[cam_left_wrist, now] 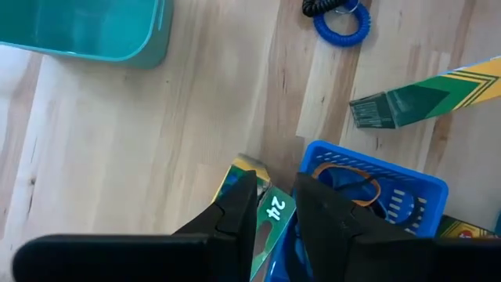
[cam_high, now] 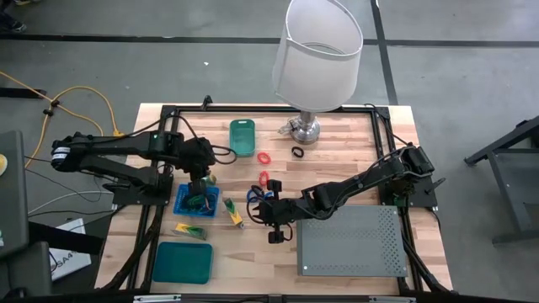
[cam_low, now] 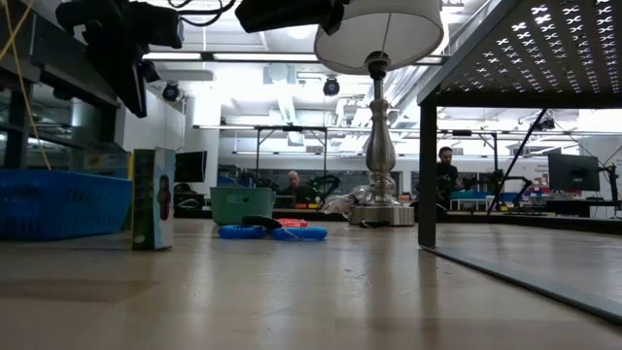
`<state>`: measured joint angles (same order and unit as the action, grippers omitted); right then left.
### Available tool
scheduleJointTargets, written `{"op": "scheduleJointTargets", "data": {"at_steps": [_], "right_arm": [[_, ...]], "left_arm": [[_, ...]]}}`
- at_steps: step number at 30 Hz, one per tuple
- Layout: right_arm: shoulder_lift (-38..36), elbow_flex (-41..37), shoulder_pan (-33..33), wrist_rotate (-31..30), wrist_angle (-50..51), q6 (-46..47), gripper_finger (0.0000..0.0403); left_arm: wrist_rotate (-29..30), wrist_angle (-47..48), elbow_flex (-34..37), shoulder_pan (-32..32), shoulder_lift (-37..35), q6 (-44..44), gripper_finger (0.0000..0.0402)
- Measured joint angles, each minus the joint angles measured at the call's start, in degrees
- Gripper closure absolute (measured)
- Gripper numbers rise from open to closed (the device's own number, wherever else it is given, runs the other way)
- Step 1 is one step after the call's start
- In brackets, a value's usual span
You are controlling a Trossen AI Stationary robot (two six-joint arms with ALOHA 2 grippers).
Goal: Pick & Place Office Desk Supplies
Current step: Put the pack of crayons into the bottom blue bin
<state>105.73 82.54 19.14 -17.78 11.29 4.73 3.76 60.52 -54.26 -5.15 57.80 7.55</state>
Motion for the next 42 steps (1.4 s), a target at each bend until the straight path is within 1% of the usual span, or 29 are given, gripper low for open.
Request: {"op": "scheduleJointTargets", "data": {"at_steps": [4,11,16,19,24,32,39,42], "right_arm": [[0.0,0.0,0.0,0.0,0.02,0.0,0.0334],[0.0,0.0,0.0,0.0,0.02,0.0,0.0334],[0.0,0.0,0.0,0.0,0.02,0.0,0.0334],[0.0,0.0,0.0,0.0,0.02,0.0,0.0334],[0.0,0.0,-0.02,0.0,0.04,0.02,0.0334],[0.0,0.0,0.0,0.0,0.04,0.0,0.0334],[0.0,0.0,-0.02,0.0,0.0,0.0,0.0334],[0.0,0.0,-0.02,0.0,-0.27,0.01,0.0334]], "left_arm": [[0.01,0.14,0.0,0.0,-0.02,0.0,0.031],[0.06,0.37,0.0,0.0,-0.02,-0.27,0.0255],[0.91,0.38,0.0,0.0,-0.02,-1.99,0.0232],[1.01,0.63,0.0,-0.25,-0.02,-3.82,0.0227],[-0.67,1.42,0.0,-1.65,-0.02,-8.42,0.0226],[-0.97,2.66,0.0,-4.03,0.07,-15.56,0.0226],[-7.51,3.92,0.0,-5.48,1.67,-18.27,0.0226],[-8.33,4.27,0.0,-6.04,2.82,-18.45,0.0218]]}}
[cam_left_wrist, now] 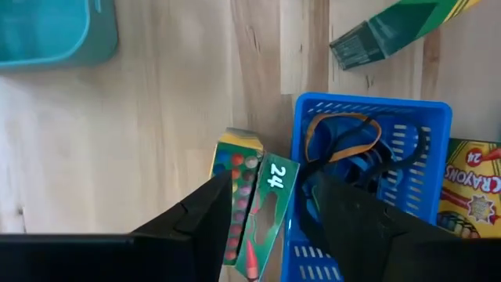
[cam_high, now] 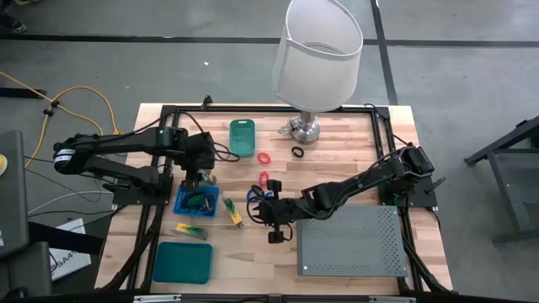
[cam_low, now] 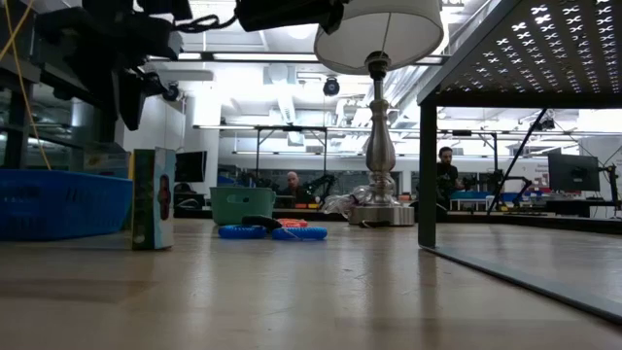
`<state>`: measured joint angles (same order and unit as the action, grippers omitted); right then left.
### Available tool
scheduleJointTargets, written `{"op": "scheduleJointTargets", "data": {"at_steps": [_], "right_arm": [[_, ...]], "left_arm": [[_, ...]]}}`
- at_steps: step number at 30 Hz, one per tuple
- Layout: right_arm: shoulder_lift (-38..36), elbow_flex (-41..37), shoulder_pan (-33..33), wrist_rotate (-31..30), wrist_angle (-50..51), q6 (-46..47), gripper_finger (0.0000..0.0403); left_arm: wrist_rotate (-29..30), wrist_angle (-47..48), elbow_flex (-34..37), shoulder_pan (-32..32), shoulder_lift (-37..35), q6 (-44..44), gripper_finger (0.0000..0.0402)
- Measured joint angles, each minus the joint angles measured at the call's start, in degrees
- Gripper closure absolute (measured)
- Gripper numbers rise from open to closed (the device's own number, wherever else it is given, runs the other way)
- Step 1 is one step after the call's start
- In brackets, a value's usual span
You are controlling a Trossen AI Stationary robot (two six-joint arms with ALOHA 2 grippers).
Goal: Pick & Place Office Desk Supplies
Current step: Put the pack of crayons into the bottom blue bin
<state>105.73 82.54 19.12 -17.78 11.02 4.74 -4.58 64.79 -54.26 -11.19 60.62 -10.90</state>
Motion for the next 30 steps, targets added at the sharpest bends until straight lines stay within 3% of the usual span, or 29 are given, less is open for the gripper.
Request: {"op": "scheduleJointTargets", "data": {"at_steps": [11,19,30], "right_arm": [[0.0,0.0,-0.01,0.0,-0.57,-0.01,0.0334],[0.0,0.0,0.02,-0.01,-1.67,-0.01,0.0334],[-0.02,0.0,-0.01,-0.01,-2.81,-0.01,0.0334]], "left_arm": [[-1.16,-1.19,0.0,-1.08,2.83,-1.79,0.0149],[-1.17,-7.43,0.01,0.75,4.95,-1.72,0.0146],[0.65,-8.46,0.02,2.11,12.4,-1.31,0.0146]]}}
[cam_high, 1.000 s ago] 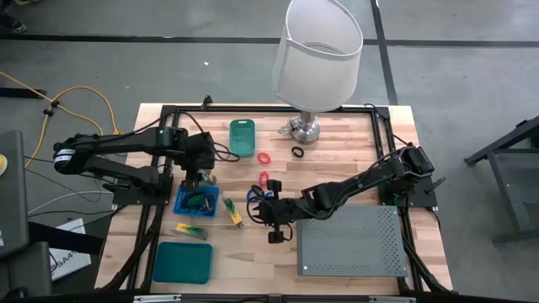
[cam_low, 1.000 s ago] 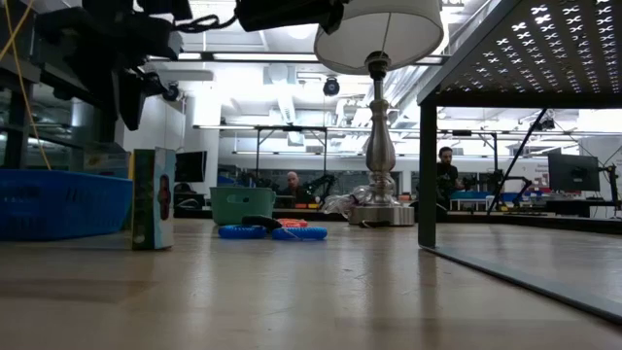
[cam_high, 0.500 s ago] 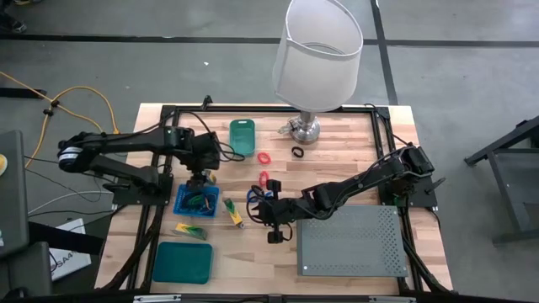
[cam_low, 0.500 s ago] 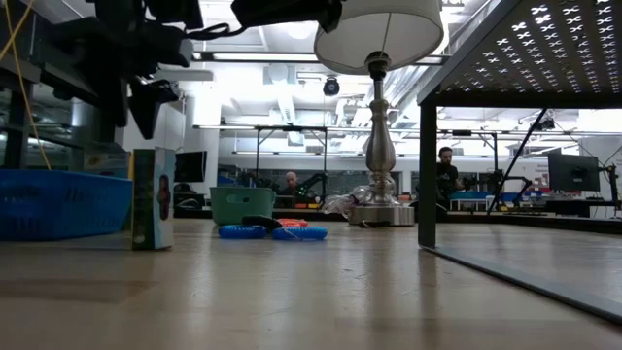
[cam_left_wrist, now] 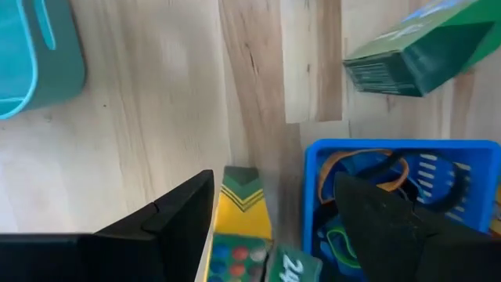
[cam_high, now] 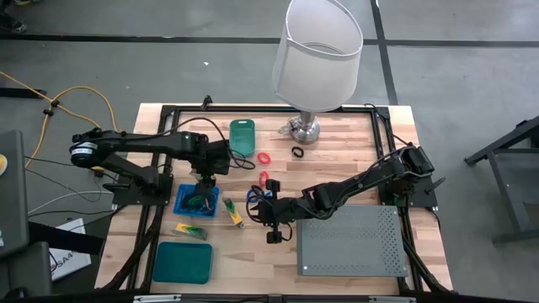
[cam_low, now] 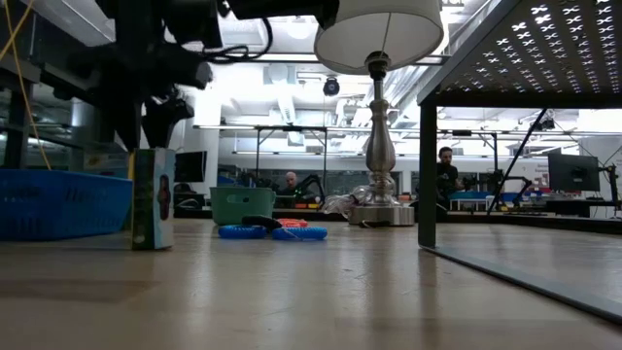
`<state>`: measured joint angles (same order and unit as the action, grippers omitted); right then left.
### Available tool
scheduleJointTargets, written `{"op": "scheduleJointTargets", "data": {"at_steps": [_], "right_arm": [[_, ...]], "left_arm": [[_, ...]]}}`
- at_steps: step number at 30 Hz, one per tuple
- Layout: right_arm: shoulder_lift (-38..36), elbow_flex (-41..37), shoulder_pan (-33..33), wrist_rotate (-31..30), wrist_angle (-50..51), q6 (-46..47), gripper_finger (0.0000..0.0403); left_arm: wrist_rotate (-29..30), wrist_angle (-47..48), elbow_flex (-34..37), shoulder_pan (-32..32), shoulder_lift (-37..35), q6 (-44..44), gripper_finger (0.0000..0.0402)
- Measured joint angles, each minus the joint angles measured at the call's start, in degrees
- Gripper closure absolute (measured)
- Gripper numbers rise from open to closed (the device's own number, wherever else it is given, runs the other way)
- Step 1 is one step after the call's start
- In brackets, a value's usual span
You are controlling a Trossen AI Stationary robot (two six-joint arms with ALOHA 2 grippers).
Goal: Pick & Place Office Desk Supplies
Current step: Put the pack of crayons into the bottom blue bin
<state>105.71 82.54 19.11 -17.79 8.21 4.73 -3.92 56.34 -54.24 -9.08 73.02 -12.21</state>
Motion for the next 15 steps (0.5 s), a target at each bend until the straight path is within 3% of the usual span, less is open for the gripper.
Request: {"op": "scheduleJointTargets", "data": {"at_steps": [15], "right_arm": [[0.0,0.0,0.0,0.01,-0.31,0.0,0.0334]], "left_arm": [[6.43,1.31,0.0,0.0,5.44,-1.97,0.0146]]}}
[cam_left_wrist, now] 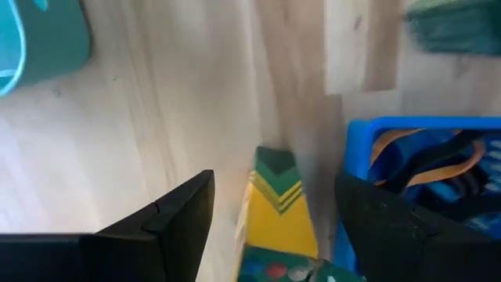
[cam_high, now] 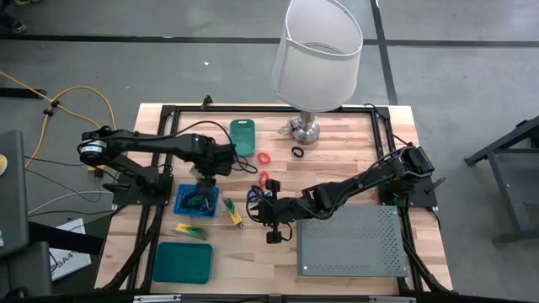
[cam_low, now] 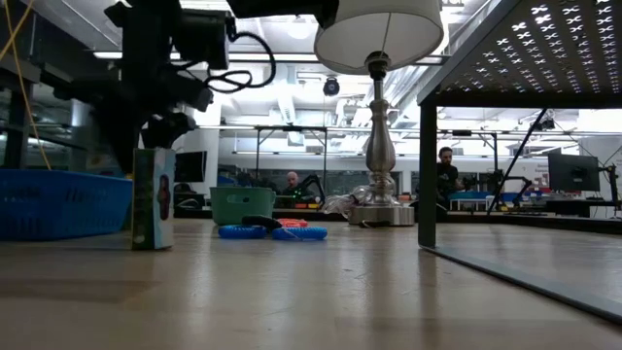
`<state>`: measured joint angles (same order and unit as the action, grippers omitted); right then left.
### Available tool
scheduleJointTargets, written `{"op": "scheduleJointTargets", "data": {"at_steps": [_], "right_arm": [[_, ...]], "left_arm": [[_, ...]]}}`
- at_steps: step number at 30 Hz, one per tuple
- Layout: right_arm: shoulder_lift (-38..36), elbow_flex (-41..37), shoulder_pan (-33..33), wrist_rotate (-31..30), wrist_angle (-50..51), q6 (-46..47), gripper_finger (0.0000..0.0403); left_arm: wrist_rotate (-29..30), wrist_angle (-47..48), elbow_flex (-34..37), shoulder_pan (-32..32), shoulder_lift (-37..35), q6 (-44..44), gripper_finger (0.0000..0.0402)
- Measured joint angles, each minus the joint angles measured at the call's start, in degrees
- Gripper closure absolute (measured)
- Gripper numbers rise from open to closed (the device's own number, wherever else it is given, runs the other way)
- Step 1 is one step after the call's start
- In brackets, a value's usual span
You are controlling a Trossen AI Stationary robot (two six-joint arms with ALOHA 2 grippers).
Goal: Pick & Place Office Desk Supplies
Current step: Put the pack of crayons into the bottom blue bin
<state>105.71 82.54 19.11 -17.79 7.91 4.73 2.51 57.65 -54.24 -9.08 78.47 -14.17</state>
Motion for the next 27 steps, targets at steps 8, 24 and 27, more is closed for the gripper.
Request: {"op": "scheduleJointTargets", "data": {"at_steps": [8,24,27], "right_arm": [[0.0,0.0,0.0,0.01,-0.01,0.0,0.0334],[0.0,0.0,0.0,0.01,0.02,0.0,0.0334],[0.0,0.0,0.0,0.01,0.01,0.0,0.0334]], "left_arm": [[0.85,2.8,0.0,0.0,2.35,0.35,0.0146],[1.06,2.8,-1.71,0.0,2.57,-0.44,0.0146],[1.06,3.12,-2.42,0.0,2.57,-0.61,0.0146]]}}
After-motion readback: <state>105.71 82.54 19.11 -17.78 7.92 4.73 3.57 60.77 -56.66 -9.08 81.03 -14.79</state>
